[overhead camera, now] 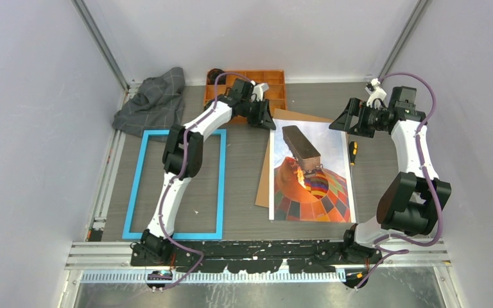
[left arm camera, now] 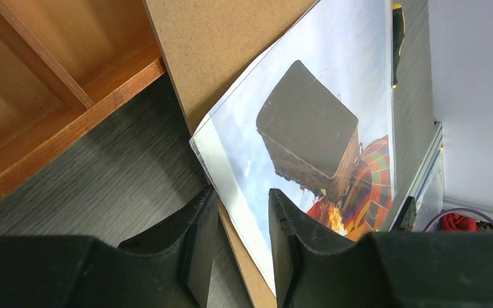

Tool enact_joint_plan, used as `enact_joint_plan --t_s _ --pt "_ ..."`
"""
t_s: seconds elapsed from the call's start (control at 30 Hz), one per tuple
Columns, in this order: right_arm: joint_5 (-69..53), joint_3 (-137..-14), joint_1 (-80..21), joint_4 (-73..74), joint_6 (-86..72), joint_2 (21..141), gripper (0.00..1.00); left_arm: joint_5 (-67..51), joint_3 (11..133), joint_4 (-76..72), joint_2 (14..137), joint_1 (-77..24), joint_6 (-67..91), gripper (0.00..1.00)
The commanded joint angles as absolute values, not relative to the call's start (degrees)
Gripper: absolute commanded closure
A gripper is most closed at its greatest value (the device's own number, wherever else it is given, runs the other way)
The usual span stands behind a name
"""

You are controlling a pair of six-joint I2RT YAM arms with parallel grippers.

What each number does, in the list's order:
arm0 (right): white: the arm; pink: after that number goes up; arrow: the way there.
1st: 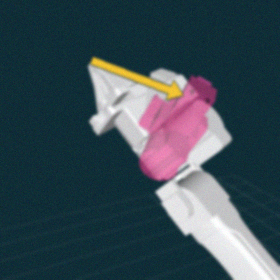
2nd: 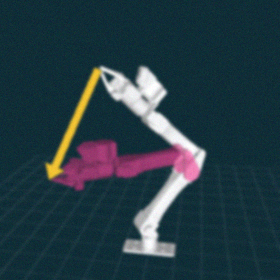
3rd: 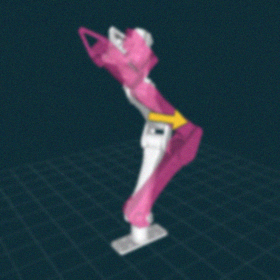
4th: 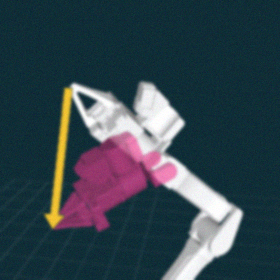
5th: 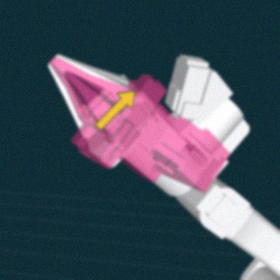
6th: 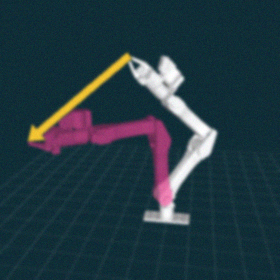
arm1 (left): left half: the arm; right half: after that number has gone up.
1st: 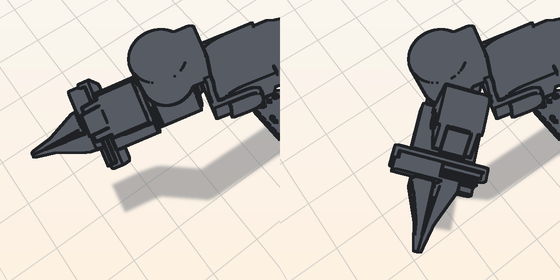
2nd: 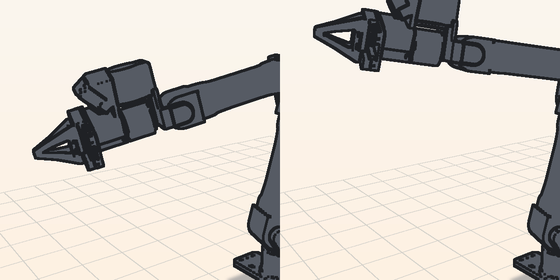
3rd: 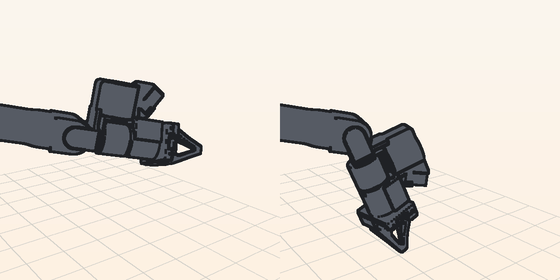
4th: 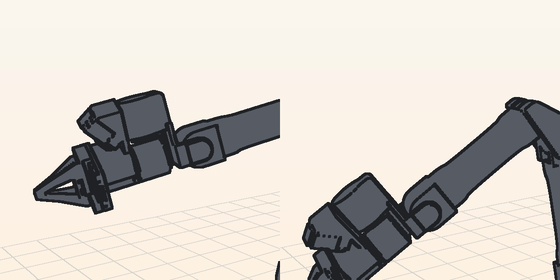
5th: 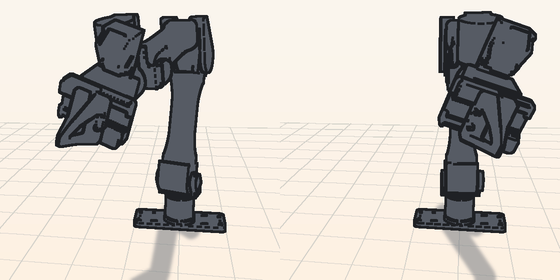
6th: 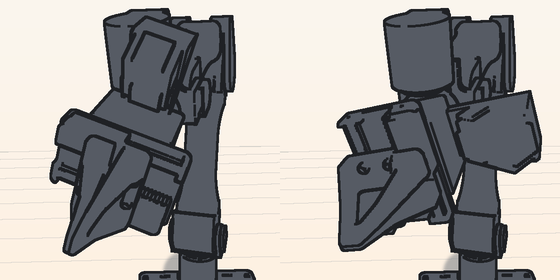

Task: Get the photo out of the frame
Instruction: Pick up the photo frame item from the photo frame.

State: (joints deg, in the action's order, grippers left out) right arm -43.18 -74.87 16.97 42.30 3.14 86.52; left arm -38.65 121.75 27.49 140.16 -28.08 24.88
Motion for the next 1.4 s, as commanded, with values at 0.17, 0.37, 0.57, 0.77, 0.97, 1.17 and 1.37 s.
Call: enact_joint_plan --t_s 0.17,0.37,0.57,0.77,0.97,1.17,1.37 --pt "-44.7 -75.8 16.9 42.1 3.7 87.1 0.00 -40.1 121.6 25.2 137.5 -28.1 25.2 0.69" --pt "-44.8 -76.1 17.0 42.6 3.8 87.9 0.00 -39.8 121.8 25.5 137.1 -28.2 25.0 0.70" --pt "-44.7 -76.4 16.9 42.9 3.5 88.8 0.00 -38.5 121.9 26.3 136.1 -28.2 24.0 0.62" --pt "-45.0 -76.4 17.0 43.1 3.5 89.2 0.00 -38.3 122.1 26.4 135.9 -28.2 24.1 0.58" --pt "-45.1 -76.4 16.9 43.2 3.6 89.5 0.00 -39.1 122.1 26.3 135.6 -28.2 24.5 0.58" --pt "-45.2 -76.6 16.9 43.4 3.6 90.0 0.00 -39.5 122.2 26.0 134.5 -28.2 25.1 0.57" --pt "-38.9 -75.8 16.9 40.8 0.7 90.8 0.00 -39.9 121.9 25.6 133.6 -28.3 25.3 0.58"
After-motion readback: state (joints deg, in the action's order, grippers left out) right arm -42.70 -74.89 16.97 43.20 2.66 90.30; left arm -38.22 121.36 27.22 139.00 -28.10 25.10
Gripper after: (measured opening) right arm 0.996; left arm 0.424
